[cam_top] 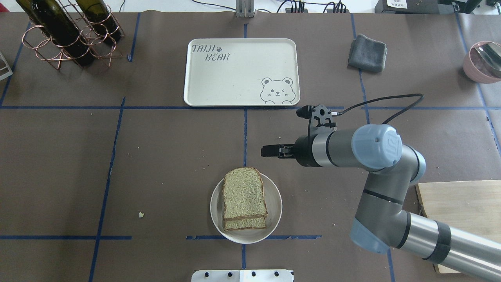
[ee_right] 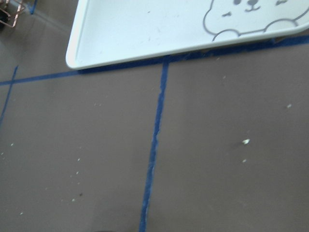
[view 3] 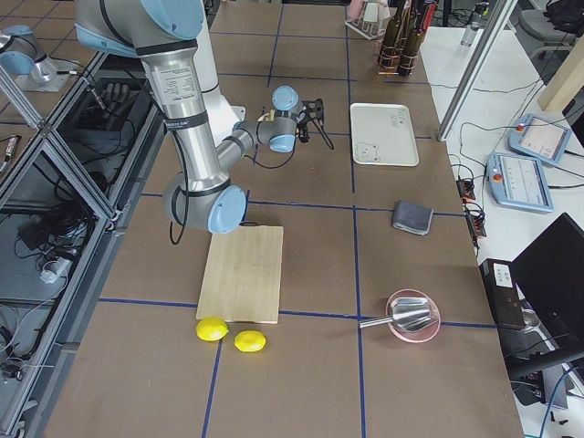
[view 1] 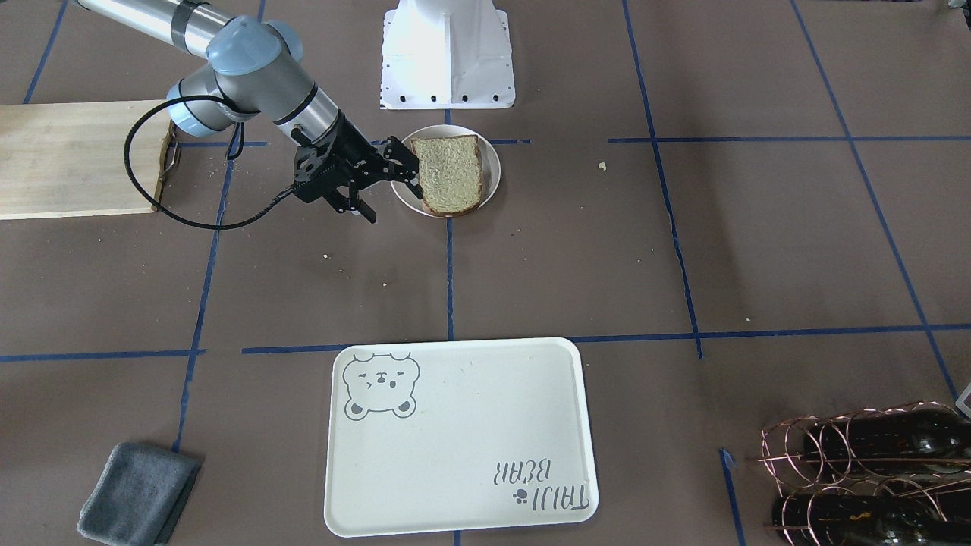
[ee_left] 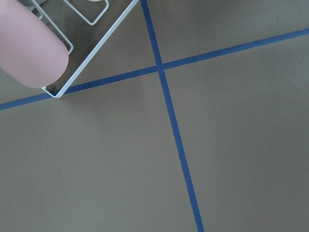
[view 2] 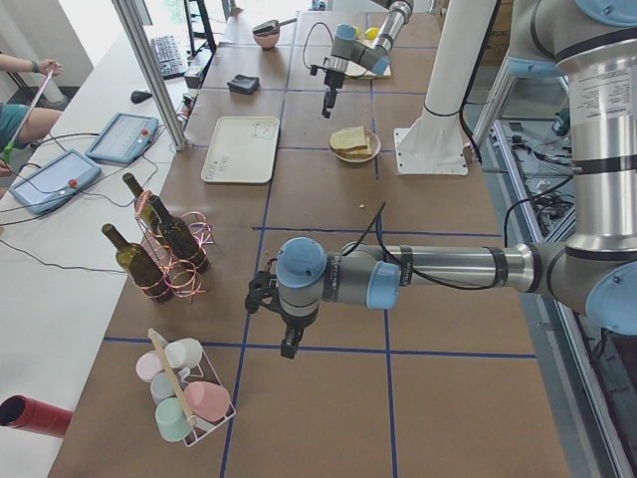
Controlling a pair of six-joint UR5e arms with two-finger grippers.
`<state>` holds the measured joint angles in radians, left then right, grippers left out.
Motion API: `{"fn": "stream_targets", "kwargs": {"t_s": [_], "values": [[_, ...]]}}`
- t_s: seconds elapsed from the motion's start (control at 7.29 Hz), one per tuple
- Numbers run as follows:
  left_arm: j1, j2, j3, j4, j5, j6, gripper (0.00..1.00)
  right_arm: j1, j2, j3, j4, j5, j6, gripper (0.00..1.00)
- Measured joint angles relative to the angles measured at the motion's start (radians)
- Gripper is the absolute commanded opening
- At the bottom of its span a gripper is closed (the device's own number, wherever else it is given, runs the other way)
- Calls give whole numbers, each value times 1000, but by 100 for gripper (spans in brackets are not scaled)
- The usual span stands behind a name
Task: Make sandwich and place on tray
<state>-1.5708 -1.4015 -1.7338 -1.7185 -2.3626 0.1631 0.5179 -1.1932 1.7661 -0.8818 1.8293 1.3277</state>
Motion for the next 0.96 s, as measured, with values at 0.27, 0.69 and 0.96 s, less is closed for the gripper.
{"fn": "stream_targets", "kwargs": {"t_s": [0.27, 0.69, 0.96], "values": [[6, -1, -4, -80, 21, 1, 100, 162, 9, 65, -286, 166, -56, 100], [46, -11, -7, -282, 55, -2, 100, 339, -33, 95, -605, 244, -436, 100], [56, -41, 5, -493, 55, -9, 100, 475, -149, 100, -671, 279, -746, 100]]}}
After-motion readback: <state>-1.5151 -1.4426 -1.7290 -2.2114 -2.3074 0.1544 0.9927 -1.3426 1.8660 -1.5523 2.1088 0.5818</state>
